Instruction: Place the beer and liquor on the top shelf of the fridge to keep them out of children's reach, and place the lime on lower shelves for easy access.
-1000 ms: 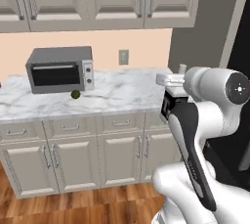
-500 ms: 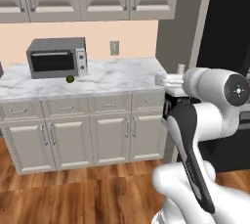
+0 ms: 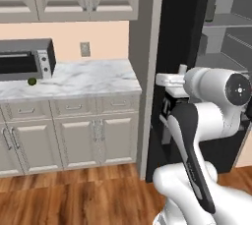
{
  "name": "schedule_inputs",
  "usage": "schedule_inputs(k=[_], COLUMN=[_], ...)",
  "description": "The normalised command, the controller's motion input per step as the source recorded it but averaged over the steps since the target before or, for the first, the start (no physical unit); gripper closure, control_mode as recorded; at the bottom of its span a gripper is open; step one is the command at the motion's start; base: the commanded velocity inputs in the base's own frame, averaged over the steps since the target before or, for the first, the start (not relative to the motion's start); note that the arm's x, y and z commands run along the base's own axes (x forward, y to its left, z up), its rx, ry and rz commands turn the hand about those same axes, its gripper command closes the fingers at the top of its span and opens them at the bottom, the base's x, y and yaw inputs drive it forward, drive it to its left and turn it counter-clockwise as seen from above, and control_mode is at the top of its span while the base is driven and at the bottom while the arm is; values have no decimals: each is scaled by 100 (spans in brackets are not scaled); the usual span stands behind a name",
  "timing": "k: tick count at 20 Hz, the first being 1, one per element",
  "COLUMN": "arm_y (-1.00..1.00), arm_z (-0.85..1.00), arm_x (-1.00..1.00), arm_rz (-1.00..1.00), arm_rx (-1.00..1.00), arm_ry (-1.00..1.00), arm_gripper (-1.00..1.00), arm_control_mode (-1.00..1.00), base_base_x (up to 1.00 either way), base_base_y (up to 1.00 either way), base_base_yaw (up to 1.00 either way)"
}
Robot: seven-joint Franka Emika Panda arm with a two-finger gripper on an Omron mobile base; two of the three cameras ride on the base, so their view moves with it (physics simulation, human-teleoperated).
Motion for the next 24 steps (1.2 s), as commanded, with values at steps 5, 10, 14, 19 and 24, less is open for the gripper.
schedule_inputs(k=[5,10,14,19,24], arm_y=[0,0,0,0,0], arm_z=[0,0,0,0,0], arm_x=[0,0,0,0,0], arm_rz=[0,0,0,0,0], arm_rx=[0,0,0,0,0], arm_ry=[0,0,0,0,0], arm_gripper=[100,100,100,100,100], arm_control_mode=[100,100,100,100,100], base_base_x=[0,2,14,40,61], base_base_y=[-94,-87,-67,-12,0], base_base_yaw=[0,0,0,0,0])
